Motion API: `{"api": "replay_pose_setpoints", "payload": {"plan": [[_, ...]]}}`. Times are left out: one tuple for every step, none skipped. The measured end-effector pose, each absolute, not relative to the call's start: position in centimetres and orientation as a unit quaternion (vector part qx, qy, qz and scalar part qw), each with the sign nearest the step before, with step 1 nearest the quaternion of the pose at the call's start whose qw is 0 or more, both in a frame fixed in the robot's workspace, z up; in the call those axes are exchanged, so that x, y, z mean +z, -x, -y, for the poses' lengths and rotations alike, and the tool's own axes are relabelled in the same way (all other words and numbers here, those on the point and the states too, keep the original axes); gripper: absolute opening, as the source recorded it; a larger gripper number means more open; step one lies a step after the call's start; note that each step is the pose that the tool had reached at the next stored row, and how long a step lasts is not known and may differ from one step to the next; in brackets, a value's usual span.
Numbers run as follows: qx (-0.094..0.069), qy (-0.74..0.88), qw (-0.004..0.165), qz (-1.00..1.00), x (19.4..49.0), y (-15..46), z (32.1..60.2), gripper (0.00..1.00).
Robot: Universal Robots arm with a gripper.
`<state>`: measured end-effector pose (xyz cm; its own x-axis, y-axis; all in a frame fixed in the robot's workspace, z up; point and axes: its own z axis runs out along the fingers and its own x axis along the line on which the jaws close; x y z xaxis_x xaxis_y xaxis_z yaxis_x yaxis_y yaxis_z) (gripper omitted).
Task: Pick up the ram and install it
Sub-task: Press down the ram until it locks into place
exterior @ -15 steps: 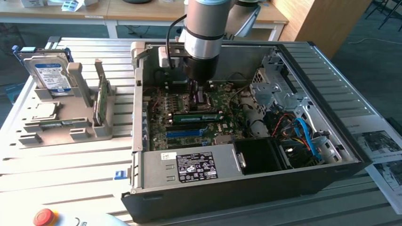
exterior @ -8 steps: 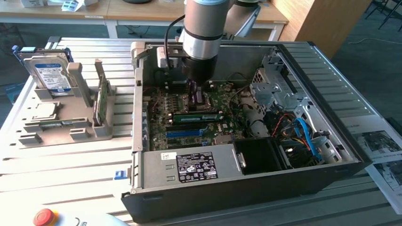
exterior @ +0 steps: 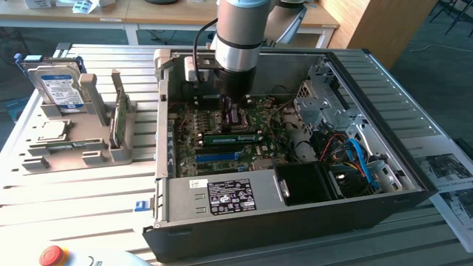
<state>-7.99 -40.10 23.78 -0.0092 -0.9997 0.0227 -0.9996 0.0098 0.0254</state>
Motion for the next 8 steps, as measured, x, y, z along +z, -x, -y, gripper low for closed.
{"api": "replay_pose_setpoints", "payload": {"plan": [[-0.001,-0.704,0.017,0.710,23.78,8.00,40.16,0.10],[-0.001,-0.704,0.017,0.710,23.78,8.01,40.23,0.10],[-0.001,-0.704,0.017,0.710,23.78,8.02,40.27,0.10],[-0.001,-0.704,0.017,0.710,23.78,8.03,40.30,0.10],[-0.001,-0.704,0.017,0.710,23.78,8.03,40.31,0.10],[-0.001,-0.704,0.017,0.710,23.78,8.03,40.31,0.10],[-0.001,-0.704,0.017,0.710,23.78,8.02,40.31,0.10],[-0.001,-0.704,0.017,0.710,23.78,8.03,40.32,0.10]]}}
